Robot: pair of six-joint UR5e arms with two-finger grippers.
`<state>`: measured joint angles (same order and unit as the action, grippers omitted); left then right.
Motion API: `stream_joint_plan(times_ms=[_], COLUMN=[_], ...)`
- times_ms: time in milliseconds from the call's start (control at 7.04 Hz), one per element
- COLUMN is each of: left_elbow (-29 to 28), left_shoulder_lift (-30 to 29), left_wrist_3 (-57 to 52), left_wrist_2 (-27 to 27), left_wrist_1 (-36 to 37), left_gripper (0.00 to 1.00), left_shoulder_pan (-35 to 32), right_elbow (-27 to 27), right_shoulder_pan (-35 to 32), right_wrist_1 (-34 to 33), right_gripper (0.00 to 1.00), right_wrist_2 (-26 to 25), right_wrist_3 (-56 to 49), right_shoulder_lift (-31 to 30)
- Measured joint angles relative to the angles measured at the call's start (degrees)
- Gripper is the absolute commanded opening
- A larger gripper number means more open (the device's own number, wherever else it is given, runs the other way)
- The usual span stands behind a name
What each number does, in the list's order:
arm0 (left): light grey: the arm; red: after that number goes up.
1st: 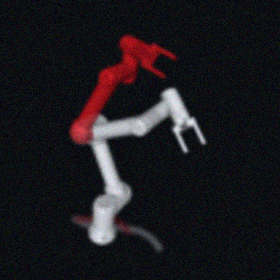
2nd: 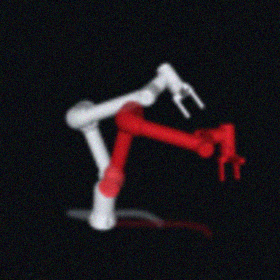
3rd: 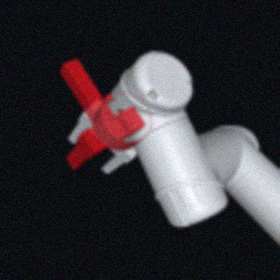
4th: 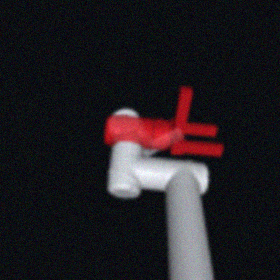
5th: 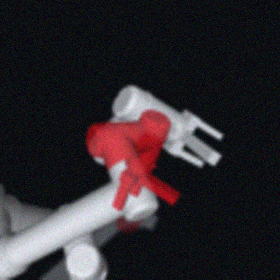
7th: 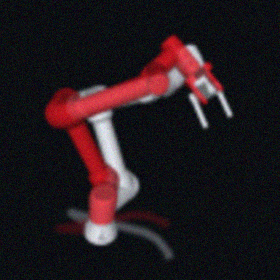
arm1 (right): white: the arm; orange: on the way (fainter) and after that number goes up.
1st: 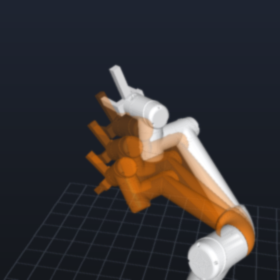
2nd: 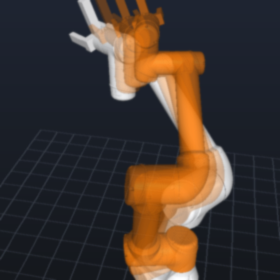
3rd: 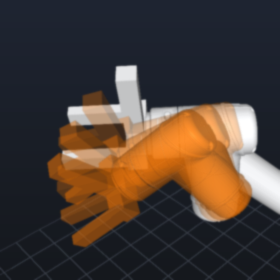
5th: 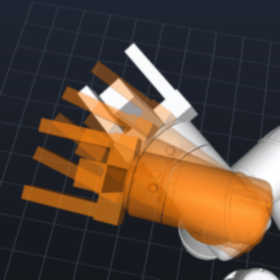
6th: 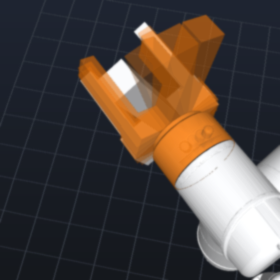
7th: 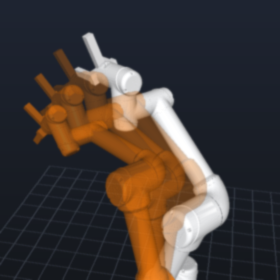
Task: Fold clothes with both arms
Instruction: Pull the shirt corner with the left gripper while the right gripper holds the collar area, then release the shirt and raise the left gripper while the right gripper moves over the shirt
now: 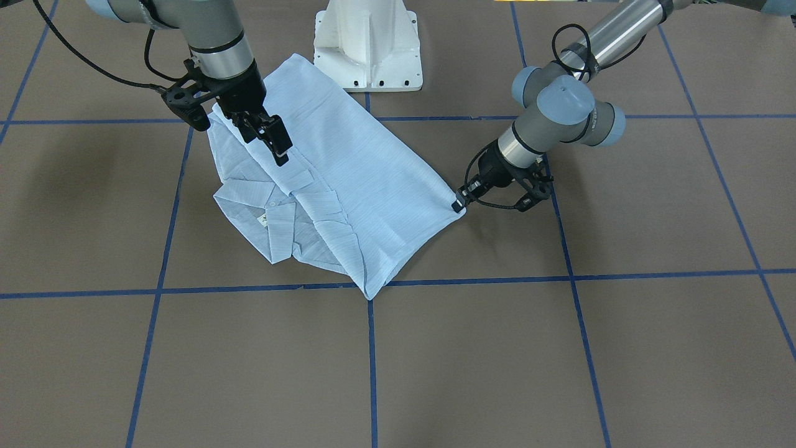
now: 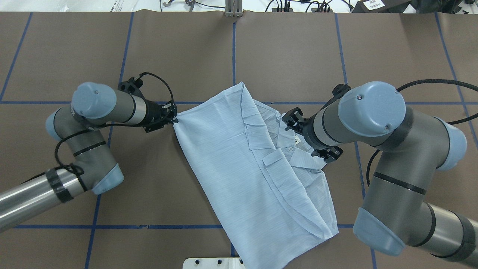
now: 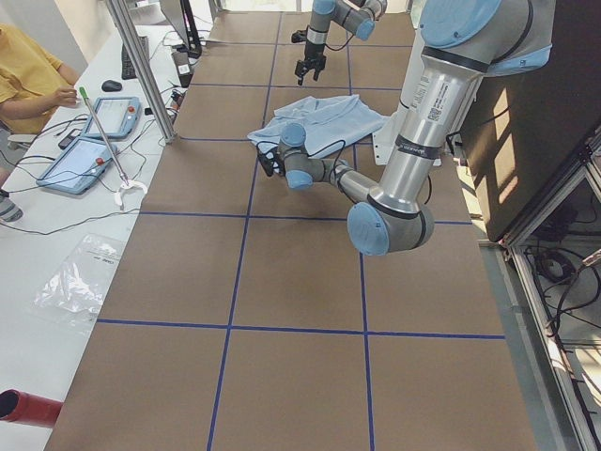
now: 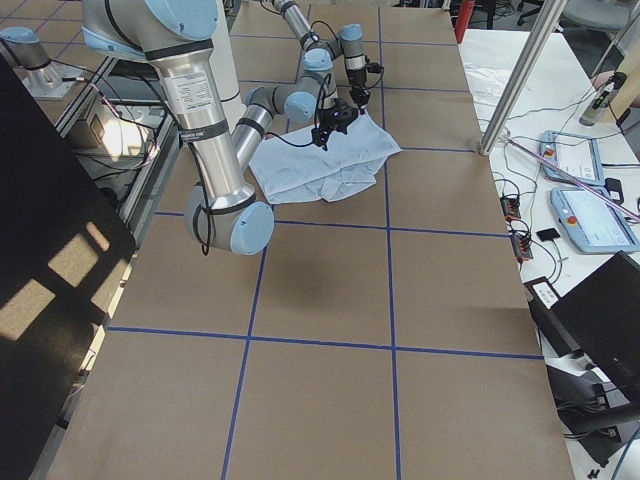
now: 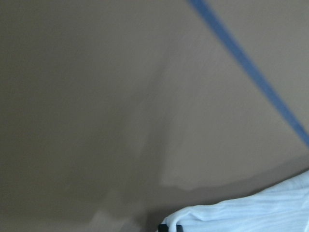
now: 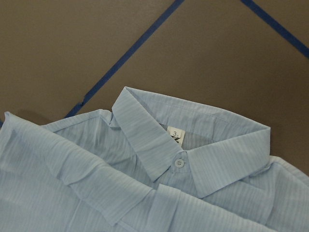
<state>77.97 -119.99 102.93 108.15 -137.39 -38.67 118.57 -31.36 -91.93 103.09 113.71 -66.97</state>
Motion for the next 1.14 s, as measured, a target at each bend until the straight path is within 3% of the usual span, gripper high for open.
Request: stream_joint_plan(times_ms=[142, 426, 710, 853, 1137], left_elbow=[-7.06, -19.32, -21.30, -17.89, -5.48], left_shoulder_lift=[-6.38, -17.17, -19.10, -16.77, -6.67], left_wrist_3=[-2.63, -7.77, -11.53, -12.61, -16.66], left_wrist_2=[-1.11, -2.21, -2.11, -0.79, 5.04], left_wrist_1=[0.39, 0.09, -0.75, -0.91, -0.69], left_gripper=[0.00, 0.56, 0.56, 0.56, 0.56], left_shoulder_pan=[-2.94, -7.31, -9.03, -9.75, -11.92], right_elbow=[0.00, -0.35, -3.13, -4.94, -6.68], right_shoulder_pan=[-0.04, 0.04, 0.44, 0.98, 4.59], right_wrist_1=[0.00, -0.06, -0.17, -0.35, -0.67], right_gripper=[1.00, 1.00, 1.00, 1.00, 1.00], right_wrist_2=[-0.02, -0.98, -2.45, -2.61, -2.69], right_wrist_3=[-0.09, -0.25, -1.10, -2.48, -11.94], right_shoulder_lift=[0.17, 0.89, 2.94, 4.63, 6.31])
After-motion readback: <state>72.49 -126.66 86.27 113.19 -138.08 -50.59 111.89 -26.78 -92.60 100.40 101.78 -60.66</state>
